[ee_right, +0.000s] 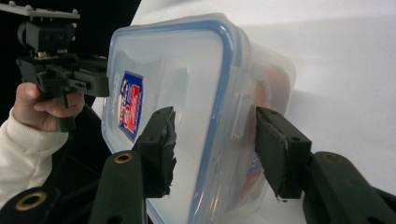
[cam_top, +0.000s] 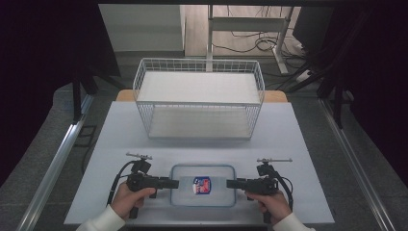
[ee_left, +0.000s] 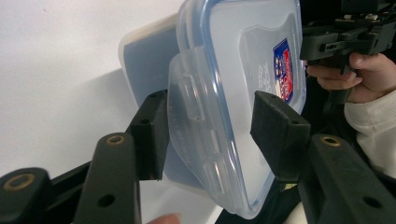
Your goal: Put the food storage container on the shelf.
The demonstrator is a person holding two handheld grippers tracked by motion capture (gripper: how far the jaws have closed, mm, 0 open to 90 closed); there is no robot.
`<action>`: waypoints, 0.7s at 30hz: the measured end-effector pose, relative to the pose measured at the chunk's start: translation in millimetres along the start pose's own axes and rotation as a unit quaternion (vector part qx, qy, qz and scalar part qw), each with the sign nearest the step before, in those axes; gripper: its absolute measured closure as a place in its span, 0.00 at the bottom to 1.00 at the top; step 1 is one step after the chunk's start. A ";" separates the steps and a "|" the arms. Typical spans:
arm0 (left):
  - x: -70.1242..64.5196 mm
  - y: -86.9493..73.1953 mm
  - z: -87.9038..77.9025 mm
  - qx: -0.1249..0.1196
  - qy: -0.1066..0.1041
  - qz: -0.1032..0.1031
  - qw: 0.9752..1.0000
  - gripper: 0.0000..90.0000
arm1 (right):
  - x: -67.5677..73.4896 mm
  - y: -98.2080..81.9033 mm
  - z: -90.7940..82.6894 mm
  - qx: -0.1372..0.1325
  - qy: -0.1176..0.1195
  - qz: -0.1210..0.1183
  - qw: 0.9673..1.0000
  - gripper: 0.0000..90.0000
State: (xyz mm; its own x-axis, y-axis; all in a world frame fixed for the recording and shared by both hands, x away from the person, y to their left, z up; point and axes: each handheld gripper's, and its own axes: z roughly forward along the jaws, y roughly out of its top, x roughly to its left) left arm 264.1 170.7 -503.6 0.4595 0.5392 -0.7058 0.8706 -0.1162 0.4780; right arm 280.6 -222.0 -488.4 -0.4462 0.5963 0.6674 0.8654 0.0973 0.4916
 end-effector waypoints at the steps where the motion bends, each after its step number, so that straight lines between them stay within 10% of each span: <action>1: -0.8 0.1 -0.2 -0.001 0.002 0.003 1.000 0.55 | 0.6 0.3 -0.7 -0.003 -0.001 0.001 1.000 0.55; 21: -11.0 8.8 -5.2 -0.011 0.022 0.037 0.999 0.56 | 9.1 6.1 -8.1 -0.027 -0.008 -0.035 0.999 0.58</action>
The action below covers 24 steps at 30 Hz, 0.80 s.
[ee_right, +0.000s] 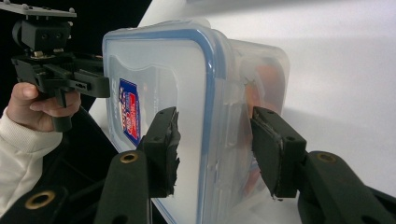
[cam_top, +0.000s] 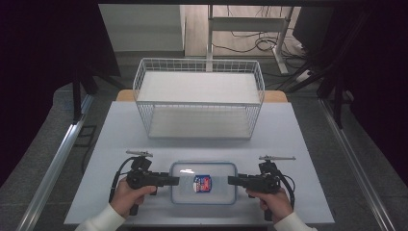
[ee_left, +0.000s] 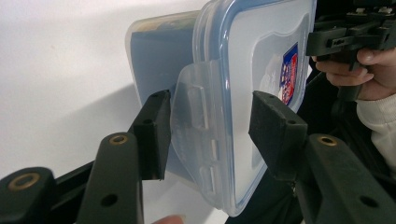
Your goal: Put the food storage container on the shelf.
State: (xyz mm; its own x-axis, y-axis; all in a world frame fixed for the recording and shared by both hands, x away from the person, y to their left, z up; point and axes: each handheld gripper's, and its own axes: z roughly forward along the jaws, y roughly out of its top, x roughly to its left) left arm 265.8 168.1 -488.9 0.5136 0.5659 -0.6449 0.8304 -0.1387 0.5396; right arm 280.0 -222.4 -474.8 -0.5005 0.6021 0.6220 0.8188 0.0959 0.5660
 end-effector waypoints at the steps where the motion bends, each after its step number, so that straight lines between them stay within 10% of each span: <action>1: -0.3 2.5 -1.3 -0.003 0.000 0.004 1.000 0.56 | 0.4 0.8 -0.2 -0.002 0.000 -0.002 1.000 0.58; 24: 20.4 48.3 2.0 -0.026 0.005 0.021 0.999 0.56 | -17.0 45.8 10.2 -0.030 0.001 -0.036 0.999 0.58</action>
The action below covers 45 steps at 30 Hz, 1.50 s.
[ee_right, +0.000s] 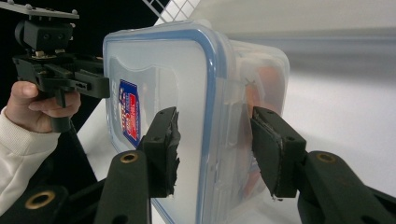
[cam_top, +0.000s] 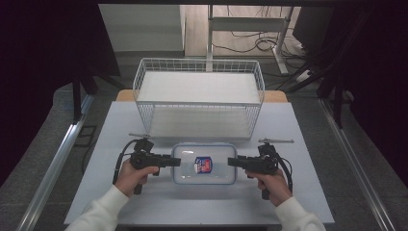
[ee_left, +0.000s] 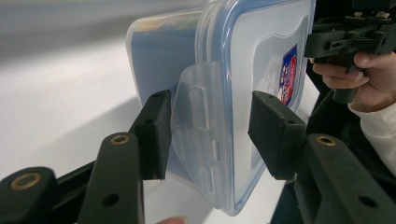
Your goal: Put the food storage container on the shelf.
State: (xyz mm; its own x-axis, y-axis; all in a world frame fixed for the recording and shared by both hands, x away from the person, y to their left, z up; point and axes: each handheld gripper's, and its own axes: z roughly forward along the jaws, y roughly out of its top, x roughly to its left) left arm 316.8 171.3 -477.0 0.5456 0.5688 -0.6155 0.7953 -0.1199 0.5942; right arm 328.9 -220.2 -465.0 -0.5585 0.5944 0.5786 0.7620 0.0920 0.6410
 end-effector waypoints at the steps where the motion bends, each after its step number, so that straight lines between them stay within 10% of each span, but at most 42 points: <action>1: 1.8 2.4 -0.3 0.001 0.001 0.001 1.000 0.56 | -1.0 1.8 0.9 0.000 0.001 0.000 1.000 0.58; 25: 43.4 44.1 -3.0 -0.019 0.007 0.017 1.000 0.57 | -20.2 51.1 36.5 -0.013 0.002 -0.028 1.000 0.58; 45: 70.2 50.8 15.8 -0.030 0.013 -0.008 0.999 0.56 | -50.5 59.6 60.0 -0.018 -0.004 0.001 1.000 0.58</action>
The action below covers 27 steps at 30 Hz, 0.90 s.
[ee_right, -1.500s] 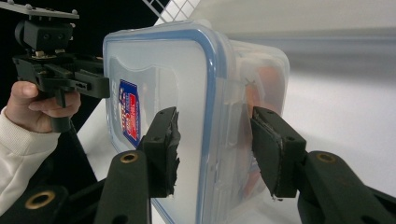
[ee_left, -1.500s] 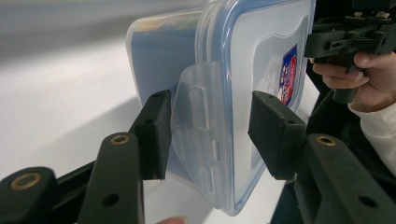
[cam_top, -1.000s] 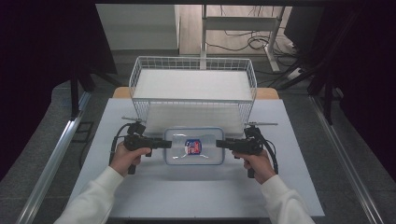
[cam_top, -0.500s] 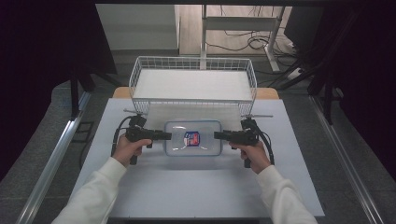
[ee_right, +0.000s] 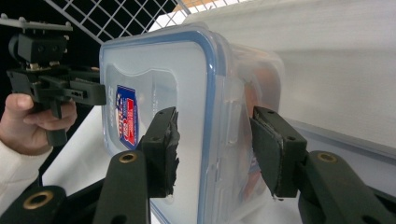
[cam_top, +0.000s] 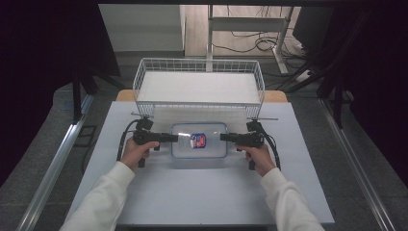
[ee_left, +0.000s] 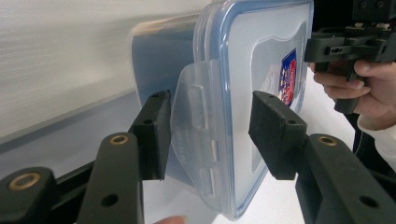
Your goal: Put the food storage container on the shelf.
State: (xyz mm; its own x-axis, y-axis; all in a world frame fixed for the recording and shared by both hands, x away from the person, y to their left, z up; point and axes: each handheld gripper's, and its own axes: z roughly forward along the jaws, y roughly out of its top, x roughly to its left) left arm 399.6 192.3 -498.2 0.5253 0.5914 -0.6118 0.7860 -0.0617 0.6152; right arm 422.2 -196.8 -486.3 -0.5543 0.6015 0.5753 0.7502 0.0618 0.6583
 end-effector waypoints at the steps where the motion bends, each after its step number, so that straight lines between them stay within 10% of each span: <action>1: 0.4 0.0 0.3 -0.001 -0.001 -0.005 1.000 0.56 | -1.0 0.1 0.4 0.000 0.001 0.003 1.000 0.58; 27: 15.1 0.8 11.6 -0.034 0.002 -0.065 0.997 0.51 | -6.4 -1.8 13.2 -0.041 -0.045 0.069 0.996 0.55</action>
State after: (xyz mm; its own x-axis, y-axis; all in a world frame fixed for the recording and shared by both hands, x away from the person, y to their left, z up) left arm 411.9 191.9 -512.7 0.4191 0.5940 -0.6867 0.8231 0.0707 0.5635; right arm 429.2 -190.2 -497.5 -0.4112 0.6687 0.6195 0.7828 -0.0893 0.6158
